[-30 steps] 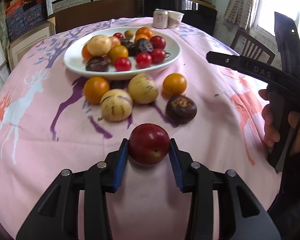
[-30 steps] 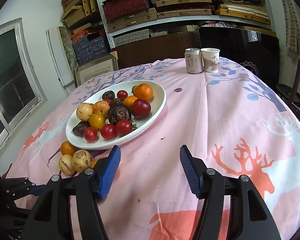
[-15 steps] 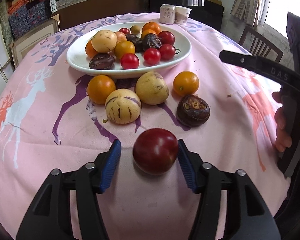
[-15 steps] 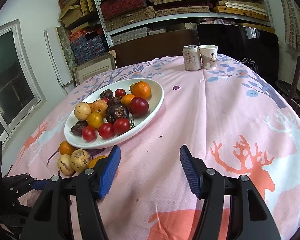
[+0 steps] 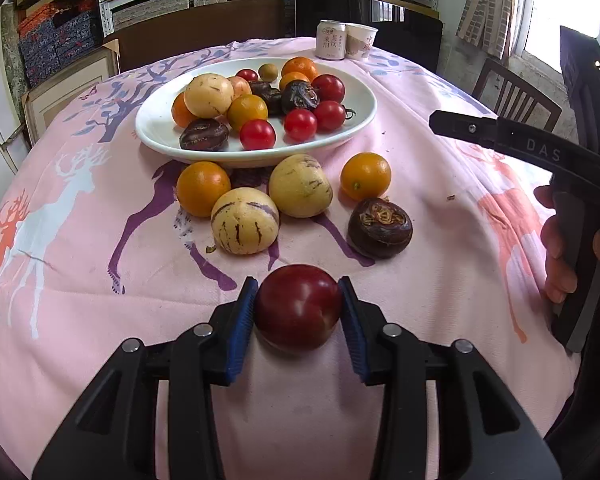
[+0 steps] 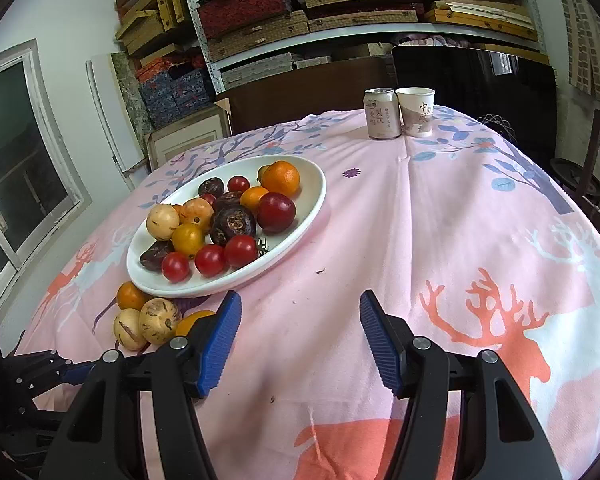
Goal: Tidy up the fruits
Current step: 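Hold the red fruit in the left tool while the right tool grasps a dark purple fruit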
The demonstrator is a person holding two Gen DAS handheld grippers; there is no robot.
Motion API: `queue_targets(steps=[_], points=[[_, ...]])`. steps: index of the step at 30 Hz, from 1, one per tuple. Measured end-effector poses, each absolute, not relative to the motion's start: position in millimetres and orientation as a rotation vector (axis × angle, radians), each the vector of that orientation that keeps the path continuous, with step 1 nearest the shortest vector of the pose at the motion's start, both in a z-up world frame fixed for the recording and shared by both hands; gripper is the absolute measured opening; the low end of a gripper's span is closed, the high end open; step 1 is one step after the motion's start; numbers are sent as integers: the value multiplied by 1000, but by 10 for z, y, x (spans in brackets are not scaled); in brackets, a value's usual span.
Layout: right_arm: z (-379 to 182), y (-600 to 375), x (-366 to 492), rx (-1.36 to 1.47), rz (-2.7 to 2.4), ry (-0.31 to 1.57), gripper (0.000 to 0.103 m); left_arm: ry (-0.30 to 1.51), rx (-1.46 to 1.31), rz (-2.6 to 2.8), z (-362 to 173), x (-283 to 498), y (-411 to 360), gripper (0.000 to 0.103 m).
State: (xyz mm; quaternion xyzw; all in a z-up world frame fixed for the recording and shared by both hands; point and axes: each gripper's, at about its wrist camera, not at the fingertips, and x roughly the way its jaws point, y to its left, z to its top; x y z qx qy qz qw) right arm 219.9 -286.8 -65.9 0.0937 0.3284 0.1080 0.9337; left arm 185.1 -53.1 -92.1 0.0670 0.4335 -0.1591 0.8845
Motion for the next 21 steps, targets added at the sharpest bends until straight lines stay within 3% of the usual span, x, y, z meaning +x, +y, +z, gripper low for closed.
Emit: queue_targets(steps=[19,20,21], points=[[-814,-1894,2018,-118,442,885,62,817,-42,-273,-804,1803,-185,40],[-843,-1865,2036,-123,428,903,62,816,-46,-274,-800,1800,-176,40],[-875,-1852,2054,-120,418,923,53,815,-47,-276,-798,1796,-174,40]])
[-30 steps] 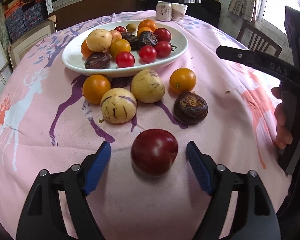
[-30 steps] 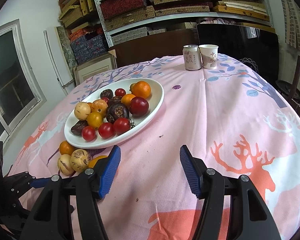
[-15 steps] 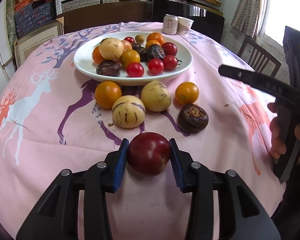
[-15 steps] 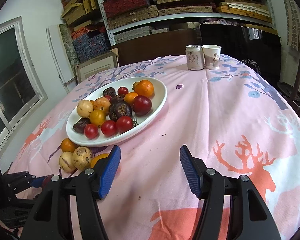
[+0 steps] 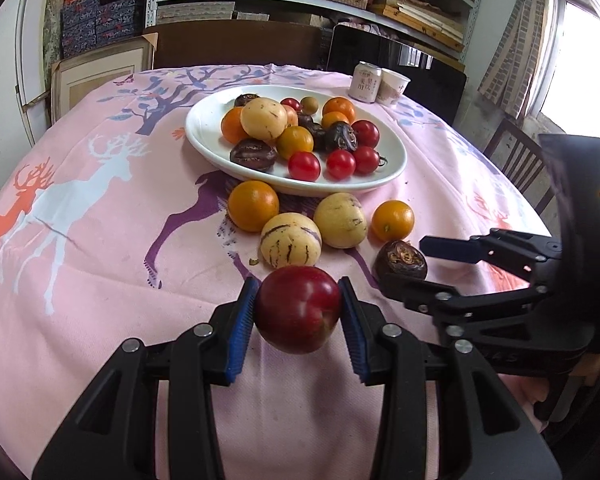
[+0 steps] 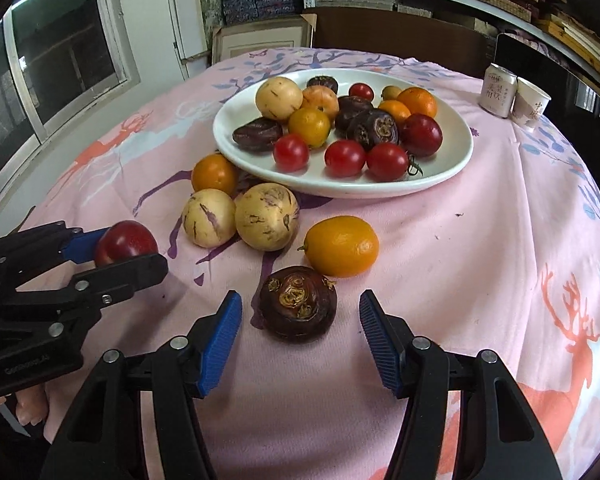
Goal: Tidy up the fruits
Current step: 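Hold the red fruit in the left tool while the right tool grasps a dark purple fruit, then carry the red and purple fruits onto the plate and open both tools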
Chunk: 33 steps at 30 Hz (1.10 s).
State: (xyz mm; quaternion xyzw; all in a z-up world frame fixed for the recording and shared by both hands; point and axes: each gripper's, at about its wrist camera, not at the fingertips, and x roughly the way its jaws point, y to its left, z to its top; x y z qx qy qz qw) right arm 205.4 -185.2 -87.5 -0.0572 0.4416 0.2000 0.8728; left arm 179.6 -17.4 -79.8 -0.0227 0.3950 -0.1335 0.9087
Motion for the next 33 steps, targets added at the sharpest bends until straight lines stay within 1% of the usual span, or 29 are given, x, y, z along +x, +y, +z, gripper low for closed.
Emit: queue_targets(steps=[1,3,10,16,22,27,33], points=[[-899,-1850,2066,-113,415,937,48,815,-47,-279,-800,1796,-174,40],[-890,-1868,2055,-97,430,929,42,815,-48,-280,-798,1794,-173,40],[-790,-2067,1957,-28,418,877,41,806,-54,-274,-792,1775,-169,40],[-640,-2372,1835,21,384,826,41,820,-119,-290,-757,1791,-17,40],[-288,-2672,1875,51,347,724,41,788,-117,-279,-469,1941,121,40],[-19,-2699,2156,54,329,653,41,756,-53,-258,-145,2319,71,40],[97,-2450,2822,51,329,637,41,784,-73,-246,14,3139,5,40]])
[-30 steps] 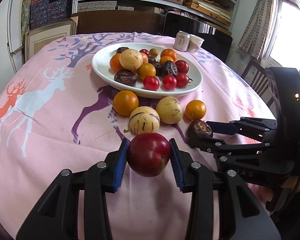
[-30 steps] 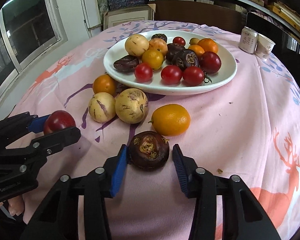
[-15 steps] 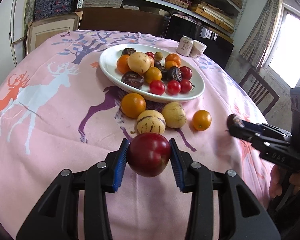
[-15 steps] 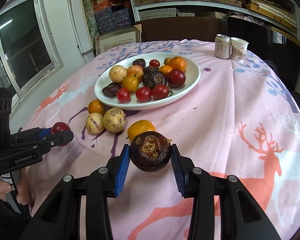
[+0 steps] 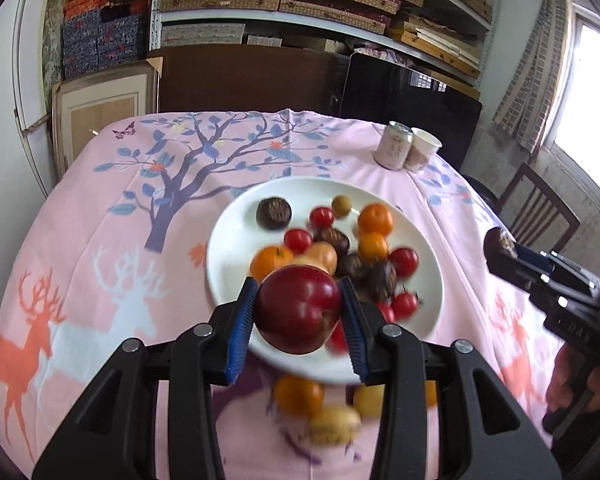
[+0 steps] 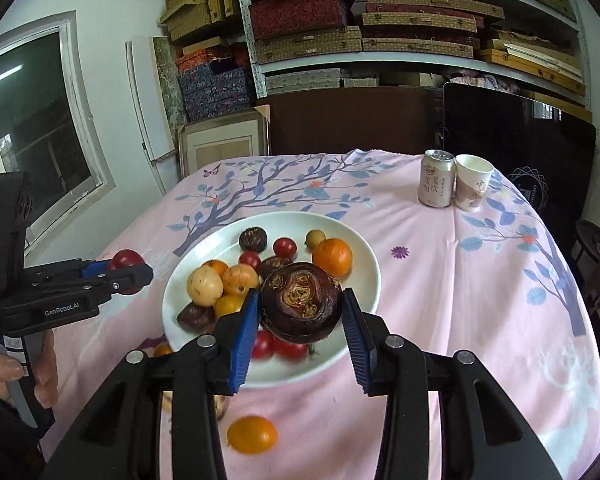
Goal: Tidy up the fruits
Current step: 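Carry the red and purple fruits onto the plate and open both tools, then grasp a pale yellow fruit with the left tool while the right tool grasps a yellow-orange fruit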
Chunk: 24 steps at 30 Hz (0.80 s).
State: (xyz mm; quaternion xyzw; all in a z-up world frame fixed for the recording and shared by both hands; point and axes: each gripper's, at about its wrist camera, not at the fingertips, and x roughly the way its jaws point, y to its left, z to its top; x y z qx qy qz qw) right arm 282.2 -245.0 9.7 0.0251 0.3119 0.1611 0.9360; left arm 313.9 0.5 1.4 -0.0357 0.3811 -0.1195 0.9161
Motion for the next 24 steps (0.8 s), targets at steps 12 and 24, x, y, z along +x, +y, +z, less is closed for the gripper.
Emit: queue_targets(steps=[12,24], points=[[-136,-1983,3620,-41,363,652,58,873,-155,-261,-308,4052,-80,69],[-184,-2486,2524,55,351,645,58,754,15,-305,-135,2722,-73,76]])
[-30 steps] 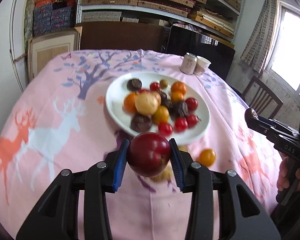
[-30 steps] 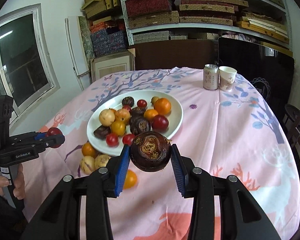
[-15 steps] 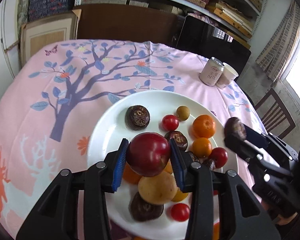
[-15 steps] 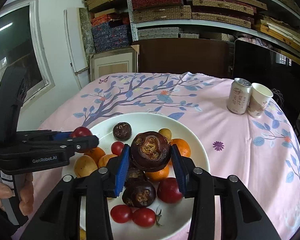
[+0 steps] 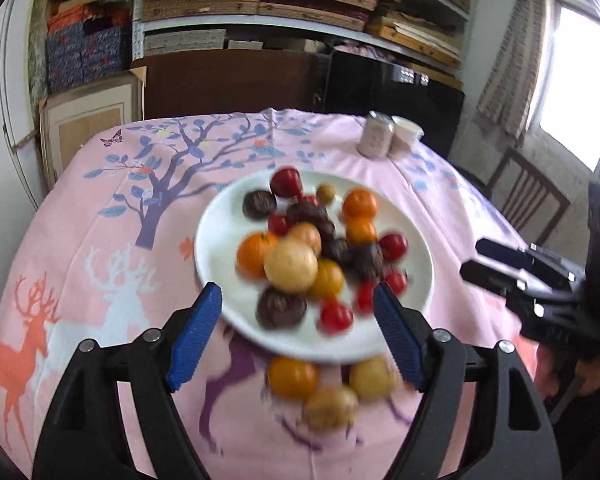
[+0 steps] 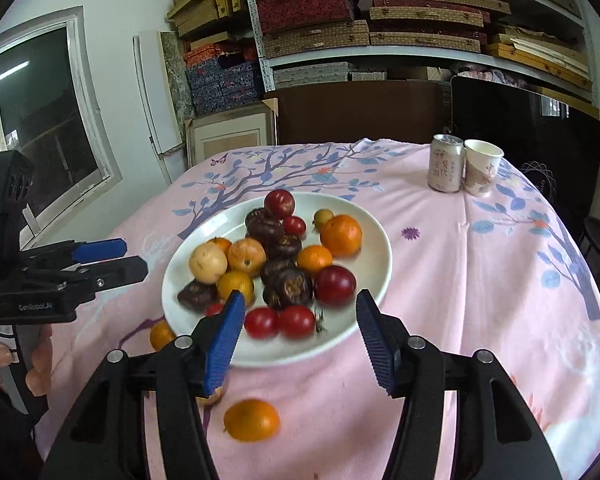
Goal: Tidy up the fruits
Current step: 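Grasp a pale yellow fruit with the left tool while the right tool grasps a yellow-orange fruit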
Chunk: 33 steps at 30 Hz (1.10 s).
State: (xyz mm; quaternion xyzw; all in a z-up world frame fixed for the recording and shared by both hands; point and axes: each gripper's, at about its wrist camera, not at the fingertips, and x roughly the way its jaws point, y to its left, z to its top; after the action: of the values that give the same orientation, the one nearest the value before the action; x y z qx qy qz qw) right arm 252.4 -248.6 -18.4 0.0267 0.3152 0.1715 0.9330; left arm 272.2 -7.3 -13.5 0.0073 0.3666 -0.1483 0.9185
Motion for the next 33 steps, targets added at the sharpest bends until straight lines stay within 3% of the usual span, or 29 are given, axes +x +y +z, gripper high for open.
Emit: queue_targets(steps=[5,11,14,28,33], points=[[-473,-2538,2223,84,339,695,61,790,139,-310,-451,2212,-210,76],[-662,-2543,2149,119,360,737,61,874,193,-261,-786,2213,-295,76],[-668,-2628,2149,171,368,734,62,908,180,-260,-877,2313,-311,60],[-766,-2661,2199,221,408,799,62,923,136,-273,-979,2491,-361,59],[-756,-2626,2194,202,415,799,62,896,104,-313,-938,2431,-334,47]])
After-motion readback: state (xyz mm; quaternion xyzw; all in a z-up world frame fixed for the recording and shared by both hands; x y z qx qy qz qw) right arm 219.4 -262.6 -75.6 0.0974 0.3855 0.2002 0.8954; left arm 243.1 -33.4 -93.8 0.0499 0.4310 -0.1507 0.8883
